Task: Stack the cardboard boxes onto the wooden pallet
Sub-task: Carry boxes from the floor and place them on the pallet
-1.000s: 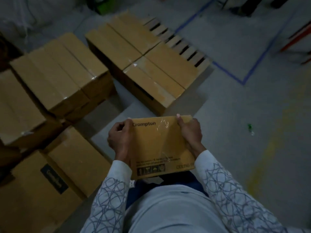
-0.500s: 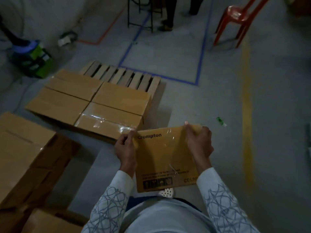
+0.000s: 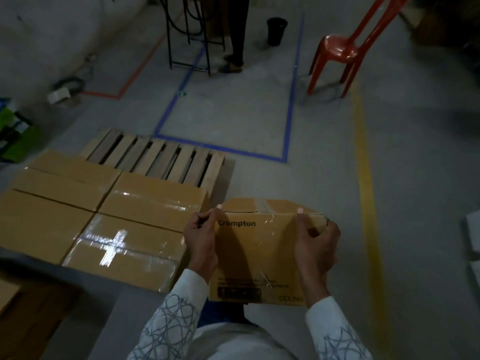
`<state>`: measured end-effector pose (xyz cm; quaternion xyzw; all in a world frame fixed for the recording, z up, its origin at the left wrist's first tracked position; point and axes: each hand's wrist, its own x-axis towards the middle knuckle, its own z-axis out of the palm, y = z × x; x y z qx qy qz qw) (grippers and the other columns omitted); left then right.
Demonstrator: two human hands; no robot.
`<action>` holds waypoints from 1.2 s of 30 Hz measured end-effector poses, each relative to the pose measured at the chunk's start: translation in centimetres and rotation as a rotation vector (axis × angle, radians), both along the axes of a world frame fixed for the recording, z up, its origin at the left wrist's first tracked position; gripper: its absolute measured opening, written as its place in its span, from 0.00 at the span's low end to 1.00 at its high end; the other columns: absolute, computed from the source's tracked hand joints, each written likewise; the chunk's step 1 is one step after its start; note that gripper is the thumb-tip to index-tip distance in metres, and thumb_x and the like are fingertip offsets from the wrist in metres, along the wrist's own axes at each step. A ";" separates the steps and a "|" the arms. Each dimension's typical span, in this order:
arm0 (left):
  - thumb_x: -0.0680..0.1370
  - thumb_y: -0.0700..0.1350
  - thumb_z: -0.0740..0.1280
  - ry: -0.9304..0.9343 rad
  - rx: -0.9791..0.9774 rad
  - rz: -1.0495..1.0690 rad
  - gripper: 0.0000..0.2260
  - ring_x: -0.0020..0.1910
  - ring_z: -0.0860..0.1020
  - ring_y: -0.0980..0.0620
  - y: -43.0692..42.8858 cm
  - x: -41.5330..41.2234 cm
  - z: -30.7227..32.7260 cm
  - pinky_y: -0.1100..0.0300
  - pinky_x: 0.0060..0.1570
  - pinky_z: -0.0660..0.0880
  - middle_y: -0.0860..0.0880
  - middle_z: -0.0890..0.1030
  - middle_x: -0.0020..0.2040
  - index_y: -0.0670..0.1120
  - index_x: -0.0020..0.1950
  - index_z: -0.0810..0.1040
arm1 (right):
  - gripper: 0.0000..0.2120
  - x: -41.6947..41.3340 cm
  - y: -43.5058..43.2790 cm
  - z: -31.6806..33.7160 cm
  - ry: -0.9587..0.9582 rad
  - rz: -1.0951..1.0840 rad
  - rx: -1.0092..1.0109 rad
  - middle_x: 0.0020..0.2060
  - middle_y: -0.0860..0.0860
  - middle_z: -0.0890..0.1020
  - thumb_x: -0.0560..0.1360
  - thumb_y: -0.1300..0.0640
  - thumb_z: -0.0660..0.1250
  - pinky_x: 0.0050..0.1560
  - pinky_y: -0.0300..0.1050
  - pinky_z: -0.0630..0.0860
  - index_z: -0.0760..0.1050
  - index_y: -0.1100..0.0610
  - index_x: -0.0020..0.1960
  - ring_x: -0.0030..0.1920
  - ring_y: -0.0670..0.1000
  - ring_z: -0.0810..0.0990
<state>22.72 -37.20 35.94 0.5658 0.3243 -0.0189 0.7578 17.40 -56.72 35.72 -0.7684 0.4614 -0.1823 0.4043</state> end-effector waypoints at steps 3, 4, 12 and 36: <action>0.72 0.45 0.79 0.030 -0.005 0.021 0.08 0.47 0.80 0.53 -0.9 7.7 -1.1 0.55 0.49 0.77 0.51 0.83 0.41 0.46 0.41 0.81 | 0.35 8.4 -1.3 -0.5 0.025 0.045 0.023 0.61 0.50 0.78 0.69 0.23 0.64 0.66 0.67 0.72 0.70 0.50 0.63 0.59 0.59 0.80; 0.71 0.45 0.79 0.042 0.001 0.039 0.08 0.47 0.80 0.52 -1.0 10.1 -1.1 0.54 0.51 0.77 0.51 0.83 0.41 0.47 0.39 0.81 | 0.36 11.3 -1.7 -0.5 0.034 0.067 0.027 0.62 0.50 0.78 0.69 0.23 0.63 0.66 0.67 0.73 0.70 0.50 0.63 0.59 0.59 0.80; 0.71 0.46 0.79 0.112 -0.032 0.267 0.11 0.44 0.75 0.52 0.6 26.7 -0.7 0.57 0.43 0.73 0.49 0.78 0.39 0.47 0.36 0.79 | 0.35 33.2 -0.9 0.6 0.048 0.307 0.025 0.59 0.47 0.77 0.68 0.22 0.64 0.65 0.66 0.72 0.70 0.48 0.61 0.56 0.56 0.80; 0.77 0.43 0.71 0.547 -0.478 1.053 0.13 0.37 0.78 0.50 0.1 57.2 -21.9 0.65 0.27 0.75 0.44 0.81 0.44 0.39 0.59 0.78 | 0.24 80.0 4.5 -22.8 0.514 1.082 0.279 0.60 0.52 0.78 0.76 0.42 0.74 0.59 0.54 0.79 0.70 0.53 0.63 0.57 0.54 0.79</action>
